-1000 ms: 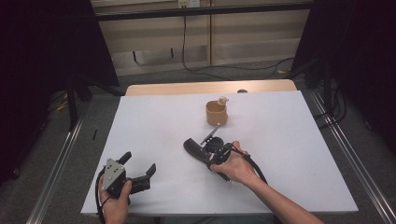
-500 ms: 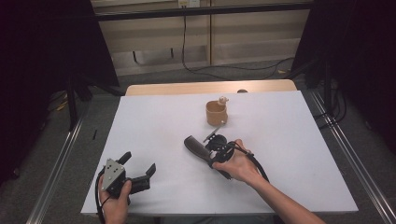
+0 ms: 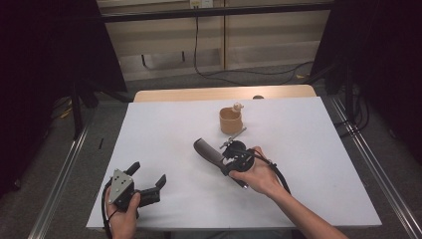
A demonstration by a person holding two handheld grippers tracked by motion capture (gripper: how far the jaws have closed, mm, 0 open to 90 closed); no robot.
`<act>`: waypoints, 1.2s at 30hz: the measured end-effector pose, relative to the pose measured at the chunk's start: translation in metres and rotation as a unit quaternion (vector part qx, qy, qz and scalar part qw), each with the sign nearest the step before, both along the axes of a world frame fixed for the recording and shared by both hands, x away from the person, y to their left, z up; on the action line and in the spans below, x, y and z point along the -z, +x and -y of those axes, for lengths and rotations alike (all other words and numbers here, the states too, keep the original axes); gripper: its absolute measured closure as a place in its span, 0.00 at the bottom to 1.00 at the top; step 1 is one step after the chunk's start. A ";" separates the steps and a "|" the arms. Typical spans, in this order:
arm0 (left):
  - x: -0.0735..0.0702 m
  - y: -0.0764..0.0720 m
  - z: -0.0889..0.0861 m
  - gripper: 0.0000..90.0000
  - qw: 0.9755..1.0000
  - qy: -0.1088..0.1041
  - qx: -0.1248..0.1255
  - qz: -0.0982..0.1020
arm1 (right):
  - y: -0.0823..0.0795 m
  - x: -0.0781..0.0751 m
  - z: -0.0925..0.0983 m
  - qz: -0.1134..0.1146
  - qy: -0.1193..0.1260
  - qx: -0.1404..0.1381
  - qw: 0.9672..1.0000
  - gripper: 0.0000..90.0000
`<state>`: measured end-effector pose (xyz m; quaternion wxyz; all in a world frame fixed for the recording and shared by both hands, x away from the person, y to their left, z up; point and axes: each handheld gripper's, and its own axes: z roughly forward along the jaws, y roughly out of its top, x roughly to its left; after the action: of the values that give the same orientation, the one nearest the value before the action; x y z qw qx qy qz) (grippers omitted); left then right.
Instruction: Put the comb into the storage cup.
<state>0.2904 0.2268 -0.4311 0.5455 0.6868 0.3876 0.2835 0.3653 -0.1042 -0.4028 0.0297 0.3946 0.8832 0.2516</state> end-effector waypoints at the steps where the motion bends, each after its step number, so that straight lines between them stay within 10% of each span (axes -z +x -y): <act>1: 0.000 0.000 0.000 0.02 1.000 -0.001 -0.001 0.001 | 0.000 -0.001 0.000 0.004 0.003 -0.003 1.000 0.81; 36: 0.000 -0.001 0.000 0.02 1.000 0.000 -0.002 0.002 | -0.001 -0.008 0.018 0.136 0.095 0.020 0.986 0.81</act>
<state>0.2898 0.2269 -0.4308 0.5456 0.6855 0.3881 0.2860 0.3639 -0.1224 -0.3949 0.1167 0.3754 0.8350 0.3850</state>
